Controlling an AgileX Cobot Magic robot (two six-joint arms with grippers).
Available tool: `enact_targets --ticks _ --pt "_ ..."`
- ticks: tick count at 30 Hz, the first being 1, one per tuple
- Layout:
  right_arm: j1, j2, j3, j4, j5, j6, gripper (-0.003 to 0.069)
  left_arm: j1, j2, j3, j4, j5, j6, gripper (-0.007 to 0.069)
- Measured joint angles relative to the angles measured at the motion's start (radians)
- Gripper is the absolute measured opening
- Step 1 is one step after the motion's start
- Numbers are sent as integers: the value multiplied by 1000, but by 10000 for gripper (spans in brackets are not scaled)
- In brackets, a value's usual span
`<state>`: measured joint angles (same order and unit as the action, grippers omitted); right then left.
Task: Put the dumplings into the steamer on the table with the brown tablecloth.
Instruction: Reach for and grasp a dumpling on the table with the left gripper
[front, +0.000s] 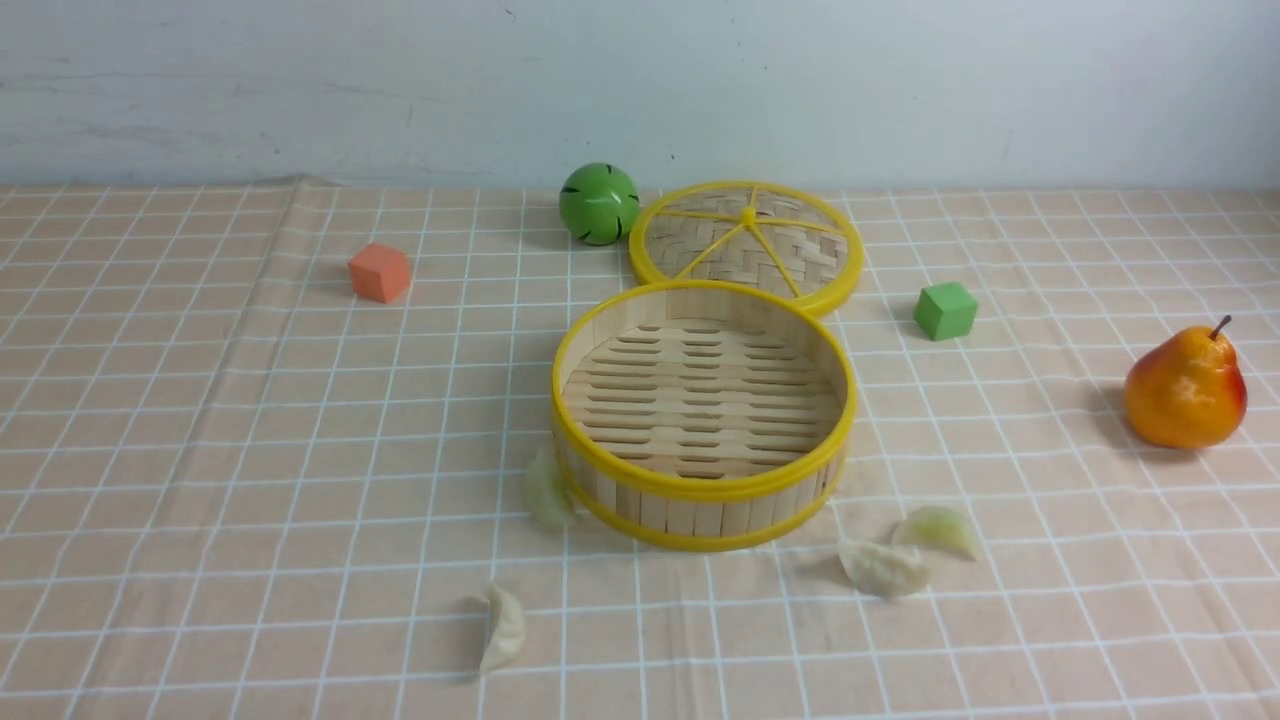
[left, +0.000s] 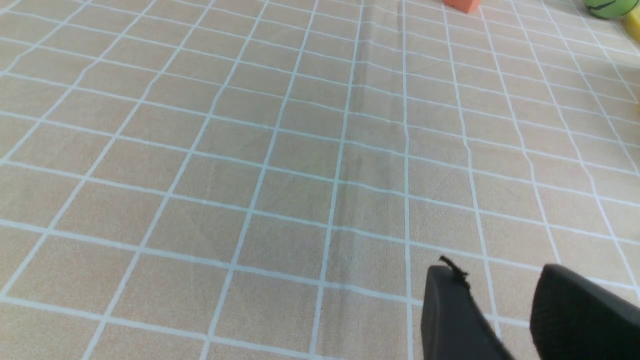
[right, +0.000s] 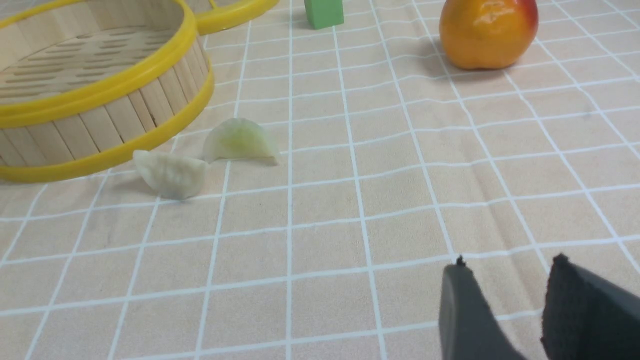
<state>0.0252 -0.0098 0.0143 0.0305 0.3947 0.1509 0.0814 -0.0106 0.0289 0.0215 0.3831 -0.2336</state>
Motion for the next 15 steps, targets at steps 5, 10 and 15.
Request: enact_targets --ticks 5,10,15 --pt "0 0 0 0 0 0 239 -56 0 0 0 1 0 238" --pt "0 0 0 0 0 0 239 -118 0 0 0 1 0 238" --pt "0 0 0 0 0 0 239 -119 0 0 0 1 0 238"
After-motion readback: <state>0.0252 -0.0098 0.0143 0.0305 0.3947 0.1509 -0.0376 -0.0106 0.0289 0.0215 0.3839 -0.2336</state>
